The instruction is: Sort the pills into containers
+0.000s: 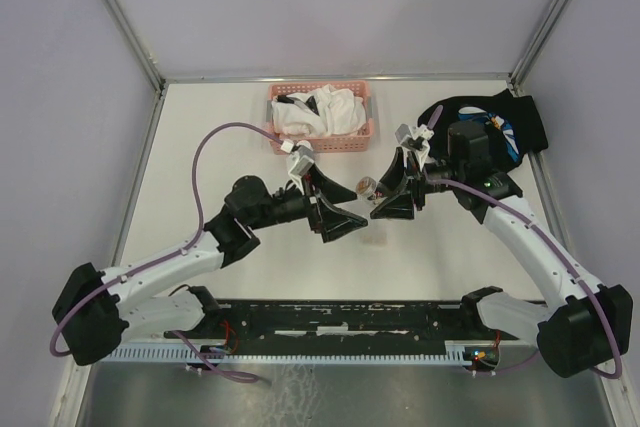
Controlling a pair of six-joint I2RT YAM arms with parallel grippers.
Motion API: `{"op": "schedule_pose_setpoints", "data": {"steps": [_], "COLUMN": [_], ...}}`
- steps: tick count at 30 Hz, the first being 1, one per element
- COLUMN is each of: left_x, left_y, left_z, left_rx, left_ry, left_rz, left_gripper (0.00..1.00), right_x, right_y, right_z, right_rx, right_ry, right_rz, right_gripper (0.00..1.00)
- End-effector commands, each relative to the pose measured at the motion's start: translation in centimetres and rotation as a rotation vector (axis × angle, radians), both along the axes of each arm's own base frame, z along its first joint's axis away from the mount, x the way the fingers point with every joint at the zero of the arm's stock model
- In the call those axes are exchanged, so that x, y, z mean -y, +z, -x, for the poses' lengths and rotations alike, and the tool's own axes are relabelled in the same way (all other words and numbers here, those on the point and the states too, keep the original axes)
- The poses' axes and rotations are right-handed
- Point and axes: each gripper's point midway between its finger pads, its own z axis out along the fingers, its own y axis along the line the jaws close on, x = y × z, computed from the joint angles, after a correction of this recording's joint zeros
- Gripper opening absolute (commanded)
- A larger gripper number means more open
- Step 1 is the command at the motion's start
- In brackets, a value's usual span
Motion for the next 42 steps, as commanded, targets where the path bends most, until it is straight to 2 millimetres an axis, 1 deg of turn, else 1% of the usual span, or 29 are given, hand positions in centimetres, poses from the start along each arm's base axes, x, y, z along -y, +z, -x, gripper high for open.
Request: {"op": "schedule_pose_setpoints", "data": {"steps": [1,3,5,8,9,11,14,17,21,23,28,34,38,42], "left_x": [-1.7,-2.5,-3.2,-4.7,-5.3,-6.1,-6.6,-5.7,-4.5,-3.7,-1.3,1.1,2.2,2.6], "left_y": [0.6,0.8,1.7,3.3,3.9,4.4,4.5,3.1,2.3,2.3,2.3,2.2,2.5,2.6], "left_z": [-0.4,-0.1,0.4,0.1,-0.1,-1.2,-3.0,-4.6,-5.8,-6.3,-7.1,-7.4,-7.2,-7.1], "left_rx": [0.015,-0.009,-0.016,-0.053,-0.074,-0.14,-0.286,-0.412,-0.473,-0.488,-0.507,-0.52,-0.522,-0.525], "left_ry": [0.097,0.117,0.128,0.197,0.229,0.307,0.41,0.531,0.749,0.802,0.82,0.796,0.769,0.757], "left_rz": [0.018,0.046,0.09,0.17,0.203,0.255,0.296,0.204,0.096,0.064,0.044,0.043,0.051,0.063], "left_gripper": [0.99,0.99,0.99,0.99,0.99,0.99,0.99,0.99,0.99,0.99,1.0,0.97,0.95,0.89], "right_x": [0.1,0.2,0.4,0.8,1.0,1.4,2.0,2.6,2.7,2.7,2.6,2.5,2.5,2.4], "right_y": [2.0,1.8,1.6,0.8,0.5,0.0,-0.6,-1.1,-1.6,-1.8,-1.9,-1.9,-1.9,-1.9], "right_z": [-0.3,-0.3,-0.4,-0.8,-1.1,-1.5,-2.4,-3.2,-3.7,-3.8,-3.8,-3.7,-3.6,-3.6], "right_rx": [0.137,0.16,0.193,0.265,0.287,0.334,0.405,0.455,0.47,0.468,0.469,0.469,0.465,0.464], "right_ry": [-0.002,-0.011,-0.022,-0.057,-0.069,-0.097,-0.152,-0.191,-0.21,-0.209,-0.204,-0.2,-0.198,-0.195], "right_rz": [-0.025,-0.015,0.0,0.045,0.063,0.096,0.149,0.185,0.211,0.216,0.219,0.22,0.223,0.223], "right_gripper": [0.02,0.02,0.03,0.03,0.03,0.03,0.04,0.04,0.04,0.04,0.04,0.04,0.04,0.04]}}
